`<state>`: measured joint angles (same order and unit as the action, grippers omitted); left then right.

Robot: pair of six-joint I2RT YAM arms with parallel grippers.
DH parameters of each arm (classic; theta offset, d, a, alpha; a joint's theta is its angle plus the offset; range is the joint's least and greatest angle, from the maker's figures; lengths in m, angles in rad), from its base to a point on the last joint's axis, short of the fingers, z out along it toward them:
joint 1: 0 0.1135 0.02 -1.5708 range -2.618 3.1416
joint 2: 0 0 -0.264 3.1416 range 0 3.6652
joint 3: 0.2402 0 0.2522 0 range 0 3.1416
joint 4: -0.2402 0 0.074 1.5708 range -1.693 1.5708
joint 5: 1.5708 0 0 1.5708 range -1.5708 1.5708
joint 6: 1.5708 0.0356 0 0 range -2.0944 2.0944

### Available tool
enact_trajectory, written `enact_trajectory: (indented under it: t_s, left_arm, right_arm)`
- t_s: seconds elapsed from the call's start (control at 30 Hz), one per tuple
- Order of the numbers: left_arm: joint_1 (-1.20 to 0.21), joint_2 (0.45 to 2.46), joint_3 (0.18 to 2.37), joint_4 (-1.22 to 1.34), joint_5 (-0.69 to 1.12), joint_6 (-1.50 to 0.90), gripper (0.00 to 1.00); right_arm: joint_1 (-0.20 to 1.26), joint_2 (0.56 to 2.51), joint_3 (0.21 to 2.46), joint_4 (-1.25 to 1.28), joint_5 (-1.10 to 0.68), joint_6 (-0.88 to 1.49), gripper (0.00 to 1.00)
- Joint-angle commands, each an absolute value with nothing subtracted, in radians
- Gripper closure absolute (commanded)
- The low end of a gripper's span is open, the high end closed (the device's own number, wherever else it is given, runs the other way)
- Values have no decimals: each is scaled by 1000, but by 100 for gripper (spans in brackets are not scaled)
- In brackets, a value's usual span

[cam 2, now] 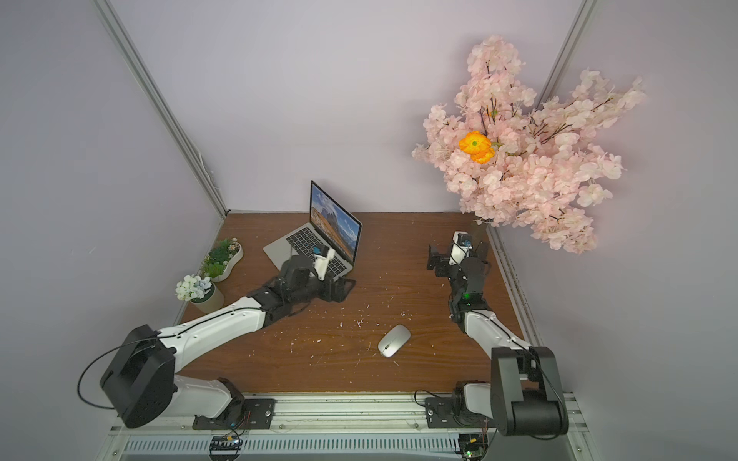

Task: Remove the wireless mouse receiver from the laptop
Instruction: Pick up the mouse from the center of the board.

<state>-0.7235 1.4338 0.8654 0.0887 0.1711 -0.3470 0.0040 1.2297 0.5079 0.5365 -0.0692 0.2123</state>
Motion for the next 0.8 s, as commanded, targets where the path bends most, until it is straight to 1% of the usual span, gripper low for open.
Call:
enact_trajectory:
  t_s: [0.0, 0.17, 0.3, 0.5, 0.63, 0.77]
  left_arm:
    - [-855, 1527, 914, 24, 157, -340, 0]
    - [-983, 1700, 1040, -15, 232, -302, 4]
    - [-1033, 1777, 1085, -58, 213, -275, 4]
    - [-1112, 1889, 1166, -147, 117, -261, 3]
    - [-1141, 1932, 1183, -156, 69, -275, 3]
    - [-1161, 1990, 1216, -196, -12, -267, 9]
  right_arm:
    - [9, 1131, 456, 309, -48, 343, 1]
    - [11, 1059, 446, 124, -96, 316, 1]
    - [14, 1035, 410, 110, -87, 317, 1]
    - [15, 1058, 390, 159, -88, 371, 1]
    - [15, 1081, 400, 175, -93, 385, 1]
    - [15, 1094, 411, 172, -91, 390, 1]
